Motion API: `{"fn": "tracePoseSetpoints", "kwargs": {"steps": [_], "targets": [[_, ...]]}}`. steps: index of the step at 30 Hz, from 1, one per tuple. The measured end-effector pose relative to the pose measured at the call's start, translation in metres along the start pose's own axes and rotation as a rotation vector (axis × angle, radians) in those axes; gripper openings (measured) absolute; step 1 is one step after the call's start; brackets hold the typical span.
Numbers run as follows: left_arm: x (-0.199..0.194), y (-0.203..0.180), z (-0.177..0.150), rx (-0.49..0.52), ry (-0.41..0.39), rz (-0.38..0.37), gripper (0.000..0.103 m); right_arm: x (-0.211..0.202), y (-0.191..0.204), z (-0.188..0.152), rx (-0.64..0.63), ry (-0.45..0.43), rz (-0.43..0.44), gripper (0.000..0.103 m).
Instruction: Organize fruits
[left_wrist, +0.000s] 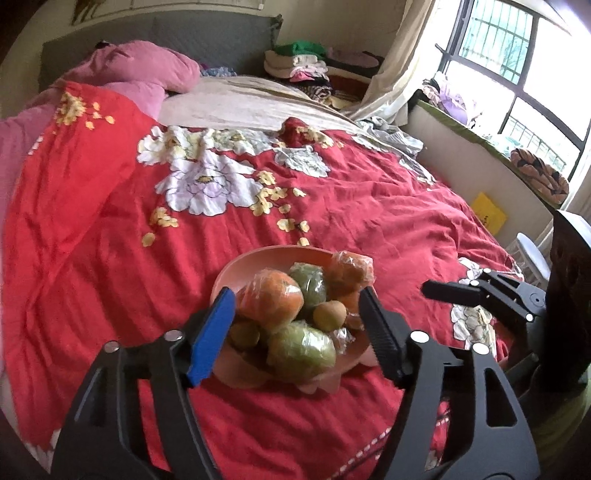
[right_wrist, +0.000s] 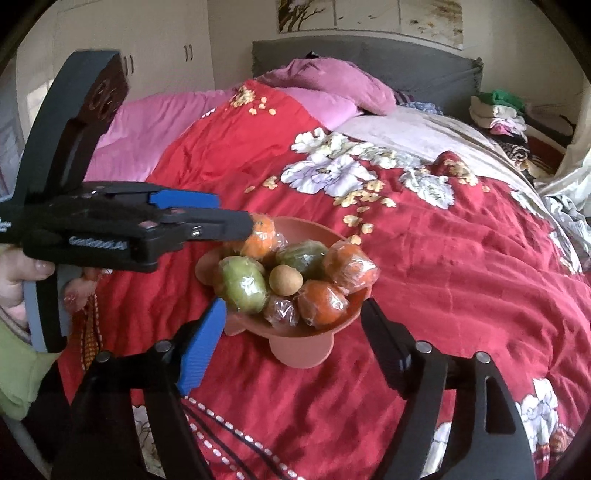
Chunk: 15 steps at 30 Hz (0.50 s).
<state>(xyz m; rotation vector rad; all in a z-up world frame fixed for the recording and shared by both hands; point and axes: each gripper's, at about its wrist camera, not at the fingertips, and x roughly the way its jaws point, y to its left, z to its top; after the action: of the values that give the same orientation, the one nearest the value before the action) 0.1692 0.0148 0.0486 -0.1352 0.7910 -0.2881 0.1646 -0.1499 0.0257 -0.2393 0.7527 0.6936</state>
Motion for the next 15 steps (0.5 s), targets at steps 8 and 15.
{"fn": "tracePoseSetpoints", "kwargs": {"steps": [8, 15], "targets": [[-0.036, -0.006, -0.025, -0.021, -0.046, 0.068, 0.084, -0.028, 0.003, -0.016, 0.031, -0.039, -0.036, 0.093], [-0.053, -0.015, -0.053, -0.052, -0.049, 0.123, 0.093, -0.040, 0.007, -0.036, 0.056, -0.036, -0.079, 0.098]]}}
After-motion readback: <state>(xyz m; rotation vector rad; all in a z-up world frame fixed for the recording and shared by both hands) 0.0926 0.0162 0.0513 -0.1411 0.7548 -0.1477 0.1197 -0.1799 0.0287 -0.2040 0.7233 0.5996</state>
